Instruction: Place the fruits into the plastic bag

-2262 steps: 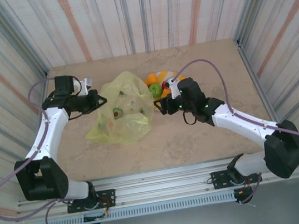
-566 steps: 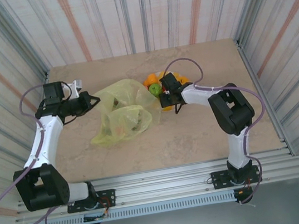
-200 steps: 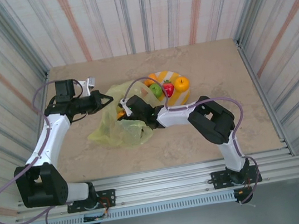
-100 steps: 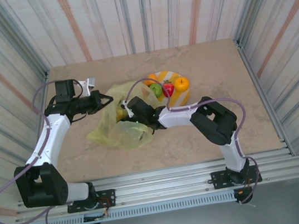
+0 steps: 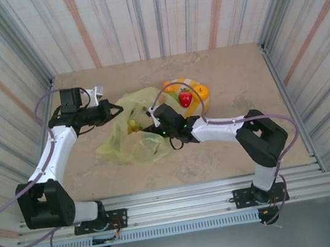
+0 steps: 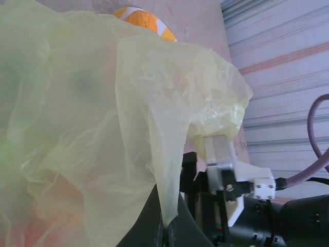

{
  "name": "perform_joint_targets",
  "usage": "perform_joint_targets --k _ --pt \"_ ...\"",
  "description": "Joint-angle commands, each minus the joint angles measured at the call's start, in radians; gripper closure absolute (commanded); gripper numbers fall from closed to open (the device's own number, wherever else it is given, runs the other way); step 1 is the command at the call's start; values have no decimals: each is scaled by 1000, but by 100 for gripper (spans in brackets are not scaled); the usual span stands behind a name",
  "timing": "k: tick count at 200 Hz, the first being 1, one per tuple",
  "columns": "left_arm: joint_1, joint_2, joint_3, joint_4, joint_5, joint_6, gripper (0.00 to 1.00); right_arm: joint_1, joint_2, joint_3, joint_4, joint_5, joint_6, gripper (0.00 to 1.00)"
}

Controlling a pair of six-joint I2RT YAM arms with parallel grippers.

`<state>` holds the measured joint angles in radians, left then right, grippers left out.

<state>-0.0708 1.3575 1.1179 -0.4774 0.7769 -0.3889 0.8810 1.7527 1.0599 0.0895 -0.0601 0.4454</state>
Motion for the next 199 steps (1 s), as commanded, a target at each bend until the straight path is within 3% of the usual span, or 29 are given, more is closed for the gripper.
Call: perform_joint_targets --k 1,59,131,164,199 --pt "9 -28 -3 -35 -24 32 100 -11 -67 -56 -38 38 35 10" --pt "9 -14 -4 -45 -70 57 100 -55 -237 -172 20 -29 16 10" --pt "16 -9 -2 -57 -115 88 100 -142 -453 -216 -8 17 -14 10" --pt "38 -16 -2 -59 -125 90 100 -268 -509 -221 -114 131 -20 7" --pt "49 -18 -5 -56 -124 91 100 -455 -411 -147 -231 172 -34 4"
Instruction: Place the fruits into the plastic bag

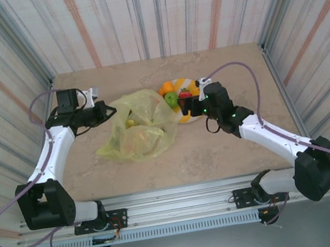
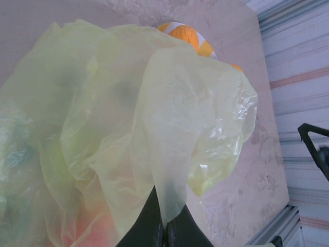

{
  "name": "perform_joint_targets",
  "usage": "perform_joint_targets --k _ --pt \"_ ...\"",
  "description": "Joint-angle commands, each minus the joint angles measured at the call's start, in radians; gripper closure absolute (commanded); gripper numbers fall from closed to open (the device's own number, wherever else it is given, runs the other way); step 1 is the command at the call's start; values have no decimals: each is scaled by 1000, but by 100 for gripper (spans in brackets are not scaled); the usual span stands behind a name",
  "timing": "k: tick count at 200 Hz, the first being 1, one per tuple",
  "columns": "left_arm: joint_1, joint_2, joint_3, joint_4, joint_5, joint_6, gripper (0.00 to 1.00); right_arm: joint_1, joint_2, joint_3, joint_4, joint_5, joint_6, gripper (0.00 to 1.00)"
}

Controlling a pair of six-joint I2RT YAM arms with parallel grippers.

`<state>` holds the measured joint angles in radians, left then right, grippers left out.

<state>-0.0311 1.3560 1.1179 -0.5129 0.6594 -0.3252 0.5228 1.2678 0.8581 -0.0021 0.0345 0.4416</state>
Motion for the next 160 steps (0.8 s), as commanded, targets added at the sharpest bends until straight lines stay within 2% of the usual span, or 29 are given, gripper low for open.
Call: perform_joint_targets --k 1,30,49,100,160 --pt "9 -17 -5 -21 -6 28 100 -97 79 58 -143 80 -32 4" --pt "8 -21 -6 -16 2 29 100 -166 216 138 -181 142 -71 2" --pt "10 -23 -9 -12 2 28 100 -192 308 209 -203 126 -82 1" --pt "18 -28 -8 -8 9 22 100 -199 558 453 -301 95 -99 1" --pt "37 -37 -8 0 38 6 100 -208 711 625 -392 137 -109 1"
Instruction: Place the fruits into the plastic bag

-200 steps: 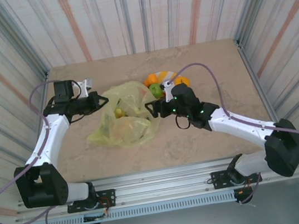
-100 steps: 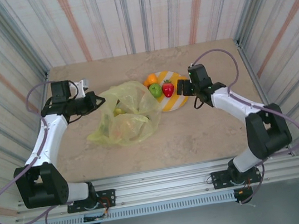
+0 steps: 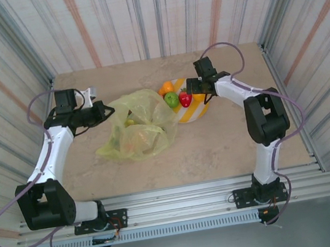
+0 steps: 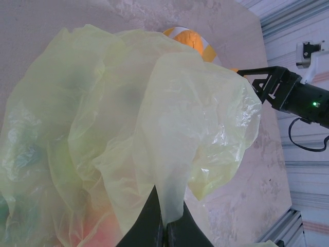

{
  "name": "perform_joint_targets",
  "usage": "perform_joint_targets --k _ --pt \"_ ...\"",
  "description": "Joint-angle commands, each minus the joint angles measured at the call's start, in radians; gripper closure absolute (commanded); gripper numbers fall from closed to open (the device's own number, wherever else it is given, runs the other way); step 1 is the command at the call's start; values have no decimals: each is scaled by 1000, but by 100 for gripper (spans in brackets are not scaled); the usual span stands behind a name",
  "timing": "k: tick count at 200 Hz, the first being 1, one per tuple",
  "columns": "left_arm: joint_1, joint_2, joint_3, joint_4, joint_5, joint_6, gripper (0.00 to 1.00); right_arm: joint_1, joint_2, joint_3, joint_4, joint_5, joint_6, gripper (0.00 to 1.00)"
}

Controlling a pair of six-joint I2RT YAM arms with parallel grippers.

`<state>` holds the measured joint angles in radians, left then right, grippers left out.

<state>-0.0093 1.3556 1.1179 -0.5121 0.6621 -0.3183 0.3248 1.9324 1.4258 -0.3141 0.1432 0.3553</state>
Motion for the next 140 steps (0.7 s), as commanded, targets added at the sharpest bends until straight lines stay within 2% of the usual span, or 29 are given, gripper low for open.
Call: perform_joint_targets --k 1,67,140 --pt "15 -37 -8 1 35 -2 100 -10 49 59 -82 28 -22 2" --pt "22 -38 -12 14 65 -21 100 -38 74 52 -112 -6 -19 9" --pt "21 -43 -17 17 70 -25 100 -40 102 62 -100 -60 -27 10"
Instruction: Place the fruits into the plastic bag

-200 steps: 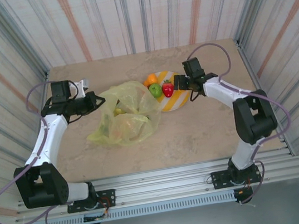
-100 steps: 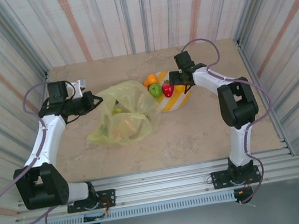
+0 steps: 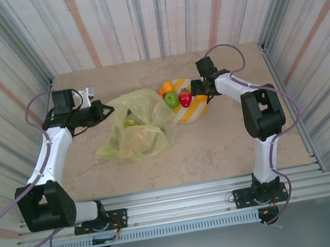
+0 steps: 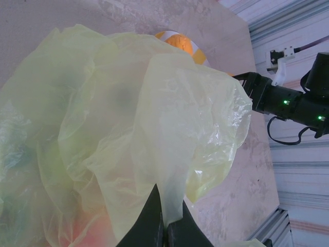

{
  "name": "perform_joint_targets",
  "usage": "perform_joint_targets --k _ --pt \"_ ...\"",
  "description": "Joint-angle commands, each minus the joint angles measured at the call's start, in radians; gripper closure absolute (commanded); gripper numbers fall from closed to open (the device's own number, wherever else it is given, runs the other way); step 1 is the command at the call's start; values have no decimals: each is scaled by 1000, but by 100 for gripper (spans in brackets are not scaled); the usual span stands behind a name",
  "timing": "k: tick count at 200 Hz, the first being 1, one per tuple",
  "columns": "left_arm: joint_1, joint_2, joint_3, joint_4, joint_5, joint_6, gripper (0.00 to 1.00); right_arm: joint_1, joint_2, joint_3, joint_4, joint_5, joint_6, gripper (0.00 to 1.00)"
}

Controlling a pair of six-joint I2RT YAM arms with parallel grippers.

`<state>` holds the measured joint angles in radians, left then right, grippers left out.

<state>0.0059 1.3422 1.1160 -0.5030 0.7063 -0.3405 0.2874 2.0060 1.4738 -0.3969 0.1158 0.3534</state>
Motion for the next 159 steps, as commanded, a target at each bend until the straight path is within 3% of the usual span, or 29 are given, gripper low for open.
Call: perform_joint_targets --k 1,42,90,129,159 --pt "6 -30 -15 8 25 -3 100 -2 28 14 -17 -34 -25 10" --pt "6 -30 -15 9 25 -6 100 -6 48 31 -18 -38 -30 11" --pt "6 -34 -15 10 28 -8 100 -10 28 19 -20 -32 -44 26" --pt "2 -35 -15 11 37 -12 100 -9 -134 -76 1 -18 -49 31" --pt "-6 -37 -12 13 44 -14 100 30 -351 -257 78 -133 -34 35"
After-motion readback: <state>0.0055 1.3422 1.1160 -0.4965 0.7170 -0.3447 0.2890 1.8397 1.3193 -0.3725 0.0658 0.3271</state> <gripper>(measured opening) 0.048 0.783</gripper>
